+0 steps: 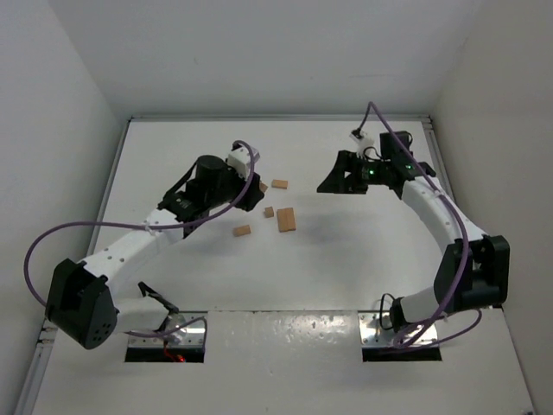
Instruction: Build the wood block tower
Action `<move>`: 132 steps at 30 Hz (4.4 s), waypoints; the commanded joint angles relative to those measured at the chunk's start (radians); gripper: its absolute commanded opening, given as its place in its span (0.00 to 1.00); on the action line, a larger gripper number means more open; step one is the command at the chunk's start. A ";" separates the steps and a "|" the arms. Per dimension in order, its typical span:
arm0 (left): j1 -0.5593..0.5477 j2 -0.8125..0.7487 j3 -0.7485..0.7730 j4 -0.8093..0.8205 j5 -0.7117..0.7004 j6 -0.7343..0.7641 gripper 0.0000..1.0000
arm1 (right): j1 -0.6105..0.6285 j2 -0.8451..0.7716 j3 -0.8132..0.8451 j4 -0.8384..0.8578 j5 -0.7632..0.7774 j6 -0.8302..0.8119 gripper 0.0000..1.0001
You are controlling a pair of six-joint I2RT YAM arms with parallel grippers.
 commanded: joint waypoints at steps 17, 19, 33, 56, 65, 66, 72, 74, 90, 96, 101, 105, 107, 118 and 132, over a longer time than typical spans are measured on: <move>-0.064 -0.138 -0.195 0.004 0.582 0.441 0.00 | -0.074 -0.186 -0.172 -0.185 -0.386 -0.989 0.88; -0.075 -0.093 -0.172 -0.031 0.597 0.493 0.00 | -0.053 -0.166 -0.102 -0.266 -0.414 -1.148 0.91; -0.265 0.128 -0.079 -0.060 0.554 0.736 0.00 | 0.066 -0.449 -0.410 -0.256 -0.210 -1.413 0.99; -0.397 0.703 0.448 -0.341 0.453 0.824 0.00 | -0.275 -0.723 -0.589 -0.106 -0.156 -1.054 0.99; -0.371 0.562 0.461 -0.287 0.129 0.416 0.00 | -0.283 -0.619 -0.519 -0.153 -0.112 -0.912 0.82; -0.360 0.550 0.471 -0.287 0.101 0.359 0.00 | -0.283 -0.606 -0.510 -0.153 -0.109 -0.893 0.82; -0.372 0.469 0.458 -0.296 -0.328 -0.173 0.00 | -0.281 -0.526 -0.436 -0.162 -0.070 -0.758 0.80; -0.372 0.447 0.446 -0.312 -0.363 -0.333 0.00 | -0.281 -0.535 -0.451 -0.120 -0.072 -0.747 0.80; -0.349 0.568 0.583 -0.464 -0.322 -0.627 0.00 | -0.189 -0.497 -0.468 0.078 -0.002 -0.514 0.81; -0.311 0.663 0.613 -0.474 -0.257 -0.658 0.00 | -0.151 -0.483 -0.459 0.109 0.038 -0.482 0.82; -0.286 0.663 0.613 -0.474 -0.364 -0.667 0.00 | -0.145 -0.465 -0.448 0.131 0.049 -0.467 0.82; -0.286 0.663 0.613 -0.474 -0.433 -0.677 0.00 | -0.145 -0.453 -0.459 0.190 0.058 -0.428 0.82; -0.286 0.677 0.613 -0.484 -0.433 -0.677 0.00 | -0.145 -0.453 -0.464 0.210 0.058 -0.421 0.82; -0.277 0.764 0.656 -0.493 -0.452 -0.706 0.05 | -0.145 -0.448 -0.474 0.226 0.078 -0.424 0.83; -0.268 0.795 0.664 -0.493 -0.453 -0.735 0.11 | -0.145 -0.440 -0.462 0.207 0.075 -0.441 0.84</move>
